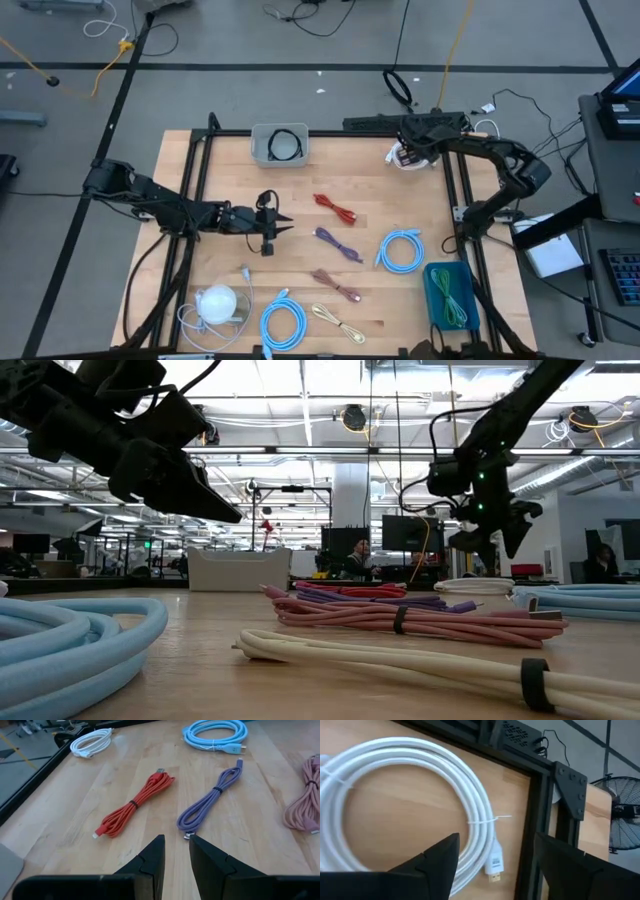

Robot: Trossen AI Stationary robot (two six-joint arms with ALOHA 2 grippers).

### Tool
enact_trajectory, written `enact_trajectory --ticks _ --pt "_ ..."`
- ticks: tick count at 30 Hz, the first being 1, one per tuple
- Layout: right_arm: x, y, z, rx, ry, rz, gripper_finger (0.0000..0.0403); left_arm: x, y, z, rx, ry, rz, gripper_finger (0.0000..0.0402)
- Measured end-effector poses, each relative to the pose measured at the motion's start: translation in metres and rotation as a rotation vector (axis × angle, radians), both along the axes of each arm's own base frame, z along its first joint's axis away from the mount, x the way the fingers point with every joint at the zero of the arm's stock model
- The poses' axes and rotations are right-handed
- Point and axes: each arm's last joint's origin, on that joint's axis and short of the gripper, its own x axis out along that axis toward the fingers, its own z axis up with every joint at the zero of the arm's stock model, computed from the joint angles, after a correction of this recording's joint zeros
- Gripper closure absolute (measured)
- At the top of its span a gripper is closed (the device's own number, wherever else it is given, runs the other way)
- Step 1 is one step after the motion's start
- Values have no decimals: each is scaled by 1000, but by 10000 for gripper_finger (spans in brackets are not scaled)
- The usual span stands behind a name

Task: Pick & Place USB Port
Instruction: Put the white HDMI cable into the gray bin

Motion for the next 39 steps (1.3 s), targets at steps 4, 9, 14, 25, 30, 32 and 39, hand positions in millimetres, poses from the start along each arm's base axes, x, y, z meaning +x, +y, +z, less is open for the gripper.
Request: enact_trajectory --ticks 4,9,14,25,30,32,39 --pt "-5 -2 -11 0 -65 -6 149 0 0 0 0 0 0 311" --pt "-15 -1 -29 9 -112 -14 151 0 0 0 0 -1 1 311" --pt "-14 -1 -28 22 -121 -16 152 0 0 1 0 -5 0 311" --pt "-18 9 -45 141 -161 -99 195 1 -1 2 7 -17 -6 311" --pt "-10 14 -55 166 -117 -88 218 0 -3 2 9 -20 -14 311" --pt "-9 17 -58 186 -107 -81 232 1 -3 2 9 -23 -16 311" --pt "-3 21 -65 182 -64 -73 320 1 -3 2 12 -24 -16 311"
